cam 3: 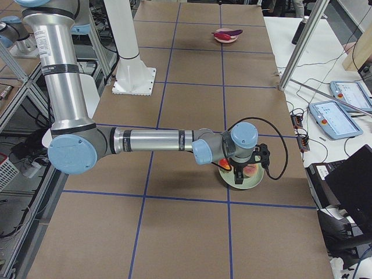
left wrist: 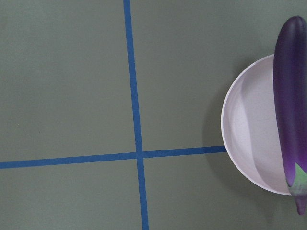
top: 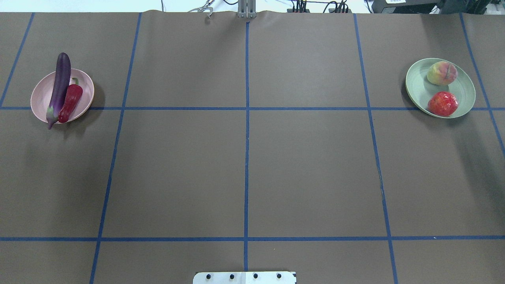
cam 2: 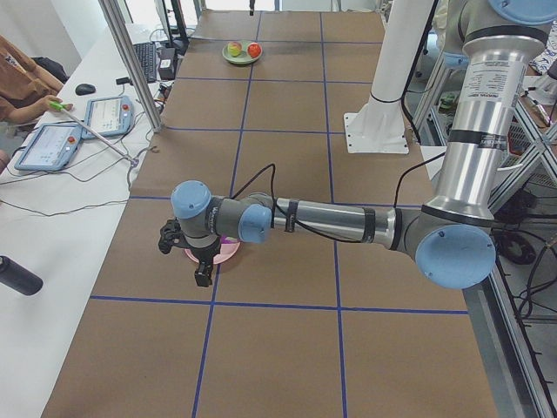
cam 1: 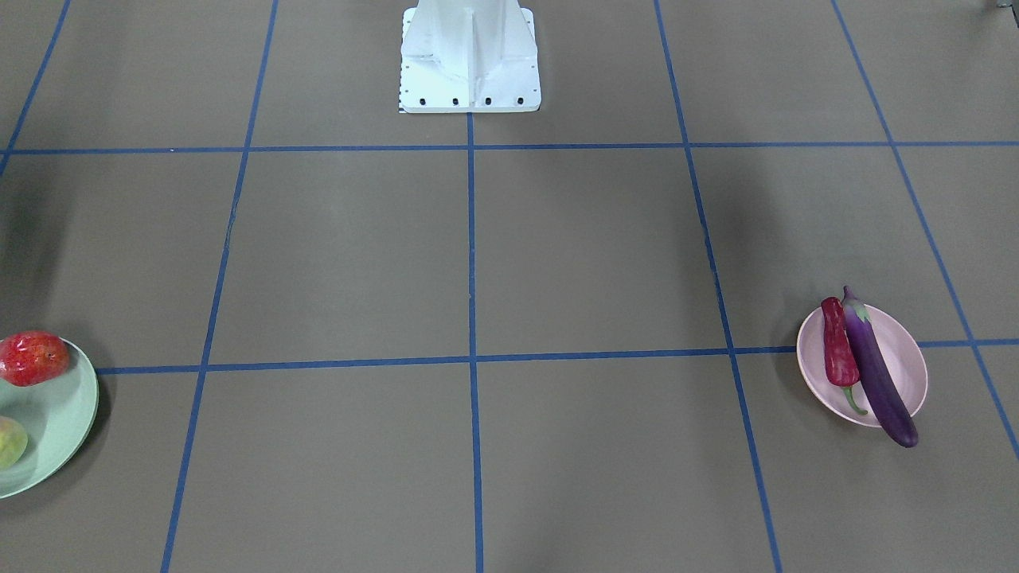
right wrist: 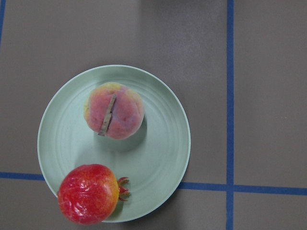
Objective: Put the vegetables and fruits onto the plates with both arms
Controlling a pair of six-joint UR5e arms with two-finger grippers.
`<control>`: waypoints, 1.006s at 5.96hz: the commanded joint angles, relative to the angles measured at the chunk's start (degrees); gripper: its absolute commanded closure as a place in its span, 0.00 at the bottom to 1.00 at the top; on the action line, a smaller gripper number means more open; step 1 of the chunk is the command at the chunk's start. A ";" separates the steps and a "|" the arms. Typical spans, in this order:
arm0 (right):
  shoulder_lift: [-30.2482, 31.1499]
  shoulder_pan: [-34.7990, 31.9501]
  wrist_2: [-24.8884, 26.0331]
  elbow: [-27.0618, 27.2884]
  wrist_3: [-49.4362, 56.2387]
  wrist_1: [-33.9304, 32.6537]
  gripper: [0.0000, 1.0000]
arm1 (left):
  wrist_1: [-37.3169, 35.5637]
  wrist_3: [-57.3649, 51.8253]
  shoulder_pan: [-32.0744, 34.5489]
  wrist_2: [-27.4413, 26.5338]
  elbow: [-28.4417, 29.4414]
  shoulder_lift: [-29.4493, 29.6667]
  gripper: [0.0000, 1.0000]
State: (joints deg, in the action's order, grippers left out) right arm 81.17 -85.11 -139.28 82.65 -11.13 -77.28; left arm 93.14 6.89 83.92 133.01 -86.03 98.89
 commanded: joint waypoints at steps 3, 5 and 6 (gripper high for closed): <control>2.24 1.60 0.94 7.23 3.57 -9.77 0.00 | -3.40 -0.03 5.81 3.56 -0.45 -5.36 0.00; 2.59 1.61 1.82 9.01 3.57 -10.79 0.00 | -5.15 1.45 5.90 6.73 -0.45 -5.81 0.00; 2.59 1.87 1.91 9.02 3.57 -10.79 0.00 | -4.64 1.46 5.73 6.74 -0.71 -7.21 0.00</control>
State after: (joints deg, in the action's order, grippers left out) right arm 83.72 -83.42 -137.49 91.44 -7.56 -87.91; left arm 88.40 8.12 89.71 139.36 -86.59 92.69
